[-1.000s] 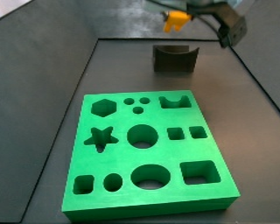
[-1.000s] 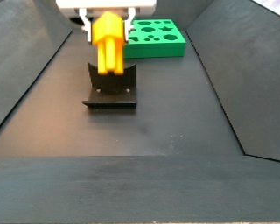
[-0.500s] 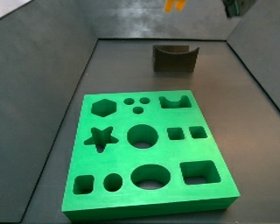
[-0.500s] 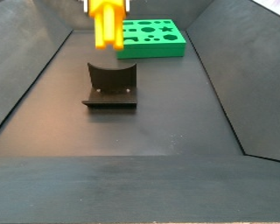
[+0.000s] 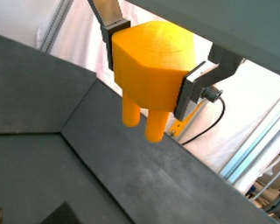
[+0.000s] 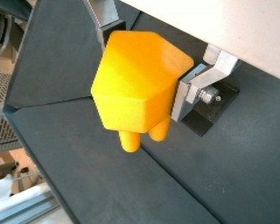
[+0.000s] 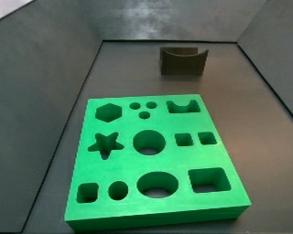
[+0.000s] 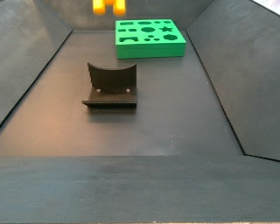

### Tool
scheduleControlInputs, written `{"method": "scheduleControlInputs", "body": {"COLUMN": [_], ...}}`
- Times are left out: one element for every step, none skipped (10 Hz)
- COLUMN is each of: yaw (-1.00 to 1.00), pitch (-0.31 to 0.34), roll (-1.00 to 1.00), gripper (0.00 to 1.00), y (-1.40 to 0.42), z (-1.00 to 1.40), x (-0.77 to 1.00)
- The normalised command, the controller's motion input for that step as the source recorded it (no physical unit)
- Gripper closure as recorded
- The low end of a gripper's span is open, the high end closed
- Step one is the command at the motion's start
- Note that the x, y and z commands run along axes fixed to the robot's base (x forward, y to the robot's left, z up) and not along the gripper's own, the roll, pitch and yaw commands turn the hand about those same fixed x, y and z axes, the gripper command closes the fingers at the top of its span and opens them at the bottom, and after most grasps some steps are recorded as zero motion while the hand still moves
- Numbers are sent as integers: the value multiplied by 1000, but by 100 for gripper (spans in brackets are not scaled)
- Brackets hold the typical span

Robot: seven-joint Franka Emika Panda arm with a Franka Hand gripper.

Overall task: Pick up the 3 prong object. Move up. Place the 3 prong object on the fixture. Regrasp the 3 prong object. Move to above the board. Insert the 3 prong object.
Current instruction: Move to above the board.

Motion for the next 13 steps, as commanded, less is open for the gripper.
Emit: {"method": "scheduleControlInputs", "body": {"yaw": [26,30,33,36,-76,-75,-72,-71,-73,-71,-68,-69,-64], "pitch": [64,67,77,93,34,27,18,13,11,9,7,4,-9], "roll": [-61,-63,-62,-61,-1000,-1000,-1000,-1000,-1000,-1000,-1000,-1000,-1000], "gripper": [100,100,100,100,100,100,100,100,100,100,100,100,100], "y": [12,6,4,-1,-1000,-1000,-1000,-1000,-1000,-1000,-1000,-1000,-1000], "z": [734,559,388,220,67,73,85,67,76,82,76,78,84], "x": [-55,-31,-13,-2,-397,-396,-415,-427,-436,-450,-472,-480,-520]}}
